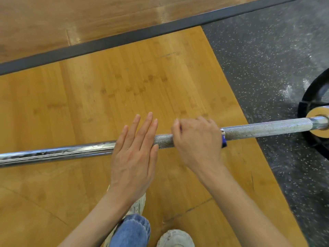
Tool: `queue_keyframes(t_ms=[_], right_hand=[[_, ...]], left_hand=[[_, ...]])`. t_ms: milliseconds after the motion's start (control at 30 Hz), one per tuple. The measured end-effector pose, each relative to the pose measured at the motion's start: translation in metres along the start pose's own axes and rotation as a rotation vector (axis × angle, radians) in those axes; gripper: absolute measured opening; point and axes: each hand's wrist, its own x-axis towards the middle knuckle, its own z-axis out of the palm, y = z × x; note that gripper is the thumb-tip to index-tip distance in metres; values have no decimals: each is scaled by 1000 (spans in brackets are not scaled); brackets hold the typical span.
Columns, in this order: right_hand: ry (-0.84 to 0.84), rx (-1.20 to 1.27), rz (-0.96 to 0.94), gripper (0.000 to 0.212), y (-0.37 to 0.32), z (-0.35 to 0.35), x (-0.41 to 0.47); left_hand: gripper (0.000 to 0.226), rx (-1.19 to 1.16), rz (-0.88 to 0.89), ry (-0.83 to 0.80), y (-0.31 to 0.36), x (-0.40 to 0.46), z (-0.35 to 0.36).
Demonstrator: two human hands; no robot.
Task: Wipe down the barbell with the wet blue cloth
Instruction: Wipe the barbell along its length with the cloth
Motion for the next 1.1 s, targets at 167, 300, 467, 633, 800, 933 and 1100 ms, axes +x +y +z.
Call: queue_keyframes(t_ms=[167, 300, 467, 633, 800, 933, 1100], right_hand=[[7, 56, -28, 40, 14, 1, 1], [36, 62, 37, 39, 11, -1, -11], [51, 75, -196, 43, 18, 11, -21], [151, 126, 16, 44, 11, 25, -12], [122, 38, -246, 40, 28, 35, 5], [173, 115, -42, 44, 39, 38, 18], [156, 125, -273, 39, 6, 53, 32]], left_hand=[[50, 9, 3, -4, -4, 4, 1], [49, 21, -1, 25, -4, 12, 5], [48, 40, 14, 44, -13, 23, 7], [48, 41, 2, 67, -18, 41, 9], [47, 64, 27, 56, -28, 59, 9], [45, 56, 31, 82, -33, 74, 11], [44, 64, 59, 107, -43, 92, 10]])
